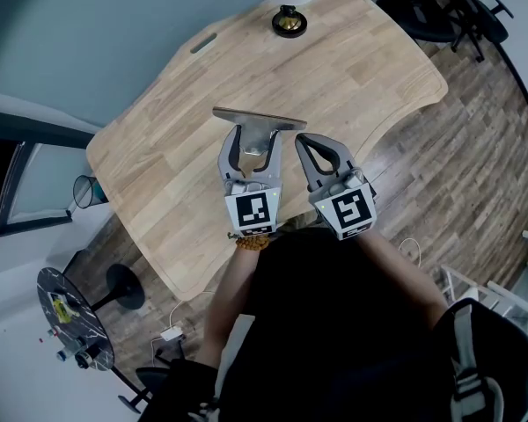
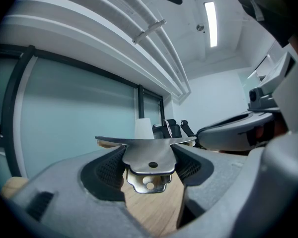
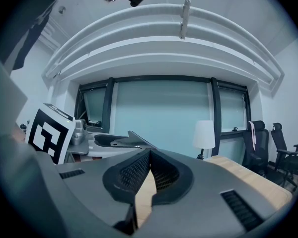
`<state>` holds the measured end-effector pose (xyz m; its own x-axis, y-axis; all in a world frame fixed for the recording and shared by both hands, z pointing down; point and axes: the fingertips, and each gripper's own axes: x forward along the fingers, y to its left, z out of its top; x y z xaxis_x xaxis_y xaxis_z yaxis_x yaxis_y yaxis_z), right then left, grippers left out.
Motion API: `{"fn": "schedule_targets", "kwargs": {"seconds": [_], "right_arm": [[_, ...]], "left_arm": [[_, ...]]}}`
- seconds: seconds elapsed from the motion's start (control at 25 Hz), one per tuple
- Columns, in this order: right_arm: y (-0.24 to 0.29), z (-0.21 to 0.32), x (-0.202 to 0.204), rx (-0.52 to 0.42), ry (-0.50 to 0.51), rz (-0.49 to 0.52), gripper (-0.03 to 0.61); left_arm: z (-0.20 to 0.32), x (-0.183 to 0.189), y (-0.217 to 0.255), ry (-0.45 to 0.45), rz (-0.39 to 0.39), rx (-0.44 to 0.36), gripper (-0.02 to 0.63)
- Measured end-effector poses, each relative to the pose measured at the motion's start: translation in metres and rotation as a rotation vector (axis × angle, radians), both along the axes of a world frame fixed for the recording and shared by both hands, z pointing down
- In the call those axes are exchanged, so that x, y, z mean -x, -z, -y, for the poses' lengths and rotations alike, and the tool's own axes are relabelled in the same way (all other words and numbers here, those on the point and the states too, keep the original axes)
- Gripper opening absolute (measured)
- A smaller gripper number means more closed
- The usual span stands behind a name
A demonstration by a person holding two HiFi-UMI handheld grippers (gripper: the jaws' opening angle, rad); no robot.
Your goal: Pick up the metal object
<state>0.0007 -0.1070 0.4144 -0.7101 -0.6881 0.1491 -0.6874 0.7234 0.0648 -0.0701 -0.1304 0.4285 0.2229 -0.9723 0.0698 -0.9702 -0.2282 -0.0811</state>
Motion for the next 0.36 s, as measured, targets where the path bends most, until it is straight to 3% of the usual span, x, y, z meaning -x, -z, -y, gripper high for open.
{"fn": "schedule_targets", "kwargs": {"seconds": [0.36], "right_arm": [[-0.003,-0.002,-0.007,0.005,-0.005,0.001,0.005]], "left_arm": [[-0.005,0.001,-0.022,0.005,0.011,0.05,0.304]]}}
